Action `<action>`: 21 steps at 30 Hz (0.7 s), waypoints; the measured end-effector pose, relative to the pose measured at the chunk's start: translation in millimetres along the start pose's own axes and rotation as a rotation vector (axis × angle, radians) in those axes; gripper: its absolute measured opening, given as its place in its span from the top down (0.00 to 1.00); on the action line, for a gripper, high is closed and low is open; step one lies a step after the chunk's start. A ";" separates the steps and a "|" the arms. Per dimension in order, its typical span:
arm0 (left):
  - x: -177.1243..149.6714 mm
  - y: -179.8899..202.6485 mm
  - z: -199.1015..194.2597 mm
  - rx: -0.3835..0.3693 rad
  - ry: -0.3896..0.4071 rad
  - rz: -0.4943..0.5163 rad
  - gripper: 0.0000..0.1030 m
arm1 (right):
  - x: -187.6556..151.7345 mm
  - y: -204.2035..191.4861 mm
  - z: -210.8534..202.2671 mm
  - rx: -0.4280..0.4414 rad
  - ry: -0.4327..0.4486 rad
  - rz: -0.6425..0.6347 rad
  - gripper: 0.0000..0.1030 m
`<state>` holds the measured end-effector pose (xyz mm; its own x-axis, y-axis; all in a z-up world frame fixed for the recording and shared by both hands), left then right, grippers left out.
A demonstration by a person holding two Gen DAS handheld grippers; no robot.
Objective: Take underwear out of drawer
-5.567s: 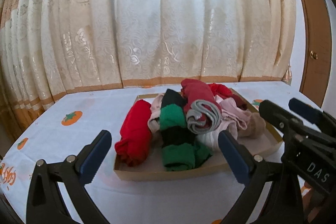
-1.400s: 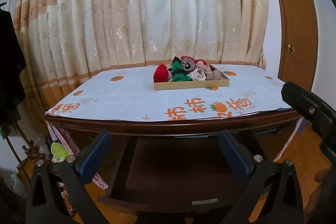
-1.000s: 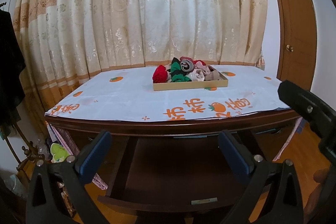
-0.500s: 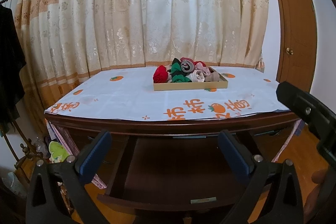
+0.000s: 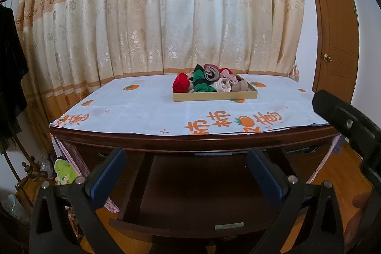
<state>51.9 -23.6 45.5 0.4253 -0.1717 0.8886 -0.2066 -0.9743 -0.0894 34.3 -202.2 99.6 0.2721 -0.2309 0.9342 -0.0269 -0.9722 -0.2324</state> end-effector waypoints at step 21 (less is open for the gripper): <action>0.9 -0.3 1.1 0.000 0.000 -0.001 0.00 | -0.1 0.9 0.8 0.001 -0.002 0.002 0.15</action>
<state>53.3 -23.6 45.9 0.4255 -0.1708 0.8887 -0.2060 -0.9745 -0.0886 35.0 -203.0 99.1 0.2736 -0.2326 0.9333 -0.0262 -0.9718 -0.2345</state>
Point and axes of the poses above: each gripper's, at about its wrist camera, not at the fingertips, and z roughly the way its jaws point, y to its right, x to its top, the point moved 2 cm from there along z, roughly the way its jaws point, and after that the axes turned 4 degrees about z, right-handed, at the moved point
